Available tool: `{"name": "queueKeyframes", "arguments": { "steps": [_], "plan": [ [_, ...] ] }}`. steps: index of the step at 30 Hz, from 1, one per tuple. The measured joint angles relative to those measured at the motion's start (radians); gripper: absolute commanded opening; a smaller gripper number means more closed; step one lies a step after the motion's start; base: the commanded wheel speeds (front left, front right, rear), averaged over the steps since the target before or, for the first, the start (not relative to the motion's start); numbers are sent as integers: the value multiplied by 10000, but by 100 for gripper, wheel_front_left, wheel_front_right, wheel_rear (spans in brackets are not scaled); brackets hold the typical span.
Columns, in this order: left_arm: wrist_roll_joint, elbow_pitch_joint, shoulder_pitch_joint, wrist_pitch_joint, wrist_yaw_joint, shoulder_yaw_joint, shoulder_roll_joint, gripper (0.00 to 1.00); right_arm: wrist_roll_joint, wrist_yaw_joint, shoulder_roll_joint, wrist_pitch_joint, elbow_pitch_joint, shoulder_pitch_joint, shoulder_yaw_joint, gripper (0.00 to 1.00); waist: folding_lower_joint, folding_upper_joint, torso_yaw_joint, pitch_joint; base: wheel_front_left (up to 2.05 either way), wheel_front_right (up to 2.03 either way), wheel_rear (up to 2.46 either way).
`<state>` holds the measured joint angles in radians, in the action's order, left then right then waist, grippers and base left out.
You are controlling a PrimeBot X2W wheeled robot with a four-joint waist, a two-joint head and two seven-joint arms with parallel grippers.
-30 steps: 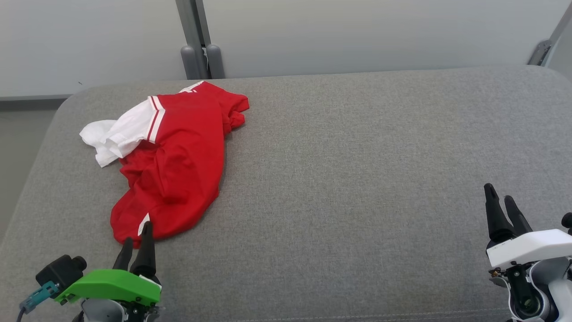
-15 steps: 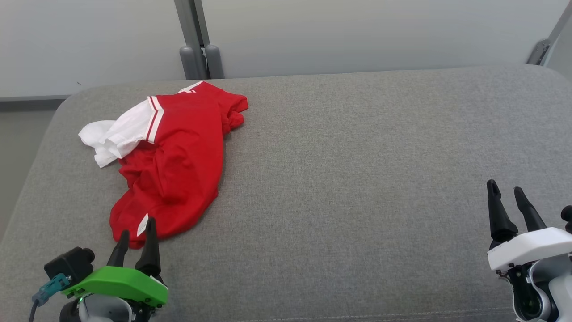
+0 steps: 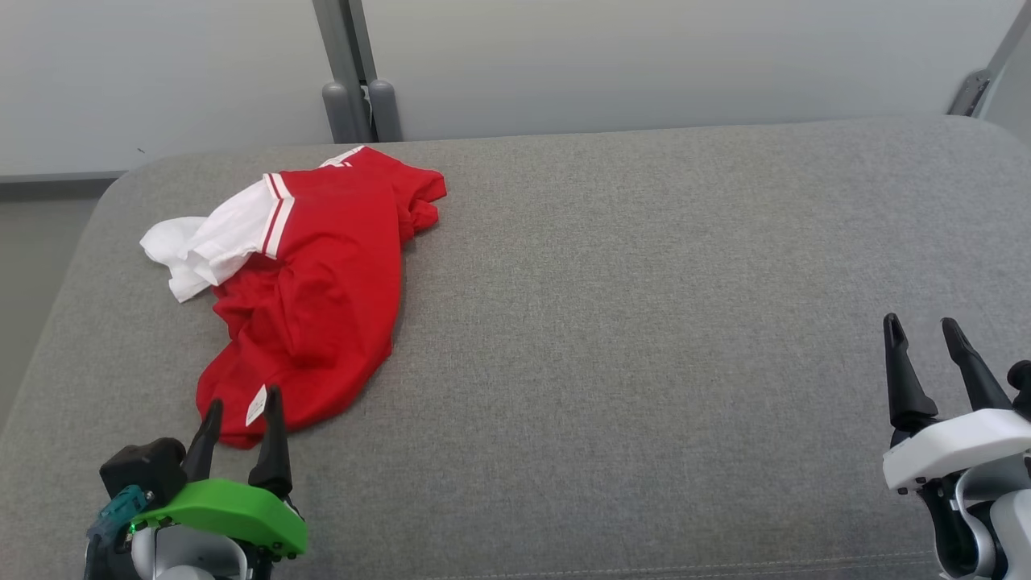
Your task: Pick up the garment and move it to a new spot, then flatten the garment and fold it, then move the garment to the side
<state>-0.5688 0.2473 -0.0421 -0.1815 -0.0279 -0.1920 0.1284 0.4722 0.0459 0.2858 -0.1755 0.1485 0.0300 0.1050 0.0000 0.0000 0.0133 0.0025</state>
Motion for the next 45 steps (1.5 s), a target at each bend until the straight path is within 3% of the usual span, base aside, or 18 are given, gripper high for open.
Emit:
{"name": "queueKeyframes", "arguments": {
  "steps": [23, 45],
  "plan": [
    [2997, -219, -6, -671, -163, -73, 121, 100, -2495, 176, 460, -732, -474, 3, -73, 100, 0, 0, -101, 52, 0, 0, 0],
    [3359, -194, -91, -673, 27, -29, 48, 100, -2633, 71, 366, -750, -533, 197, -385, 100, 0, 0, 84, 95, 0, 0, 0]
  ]
}}
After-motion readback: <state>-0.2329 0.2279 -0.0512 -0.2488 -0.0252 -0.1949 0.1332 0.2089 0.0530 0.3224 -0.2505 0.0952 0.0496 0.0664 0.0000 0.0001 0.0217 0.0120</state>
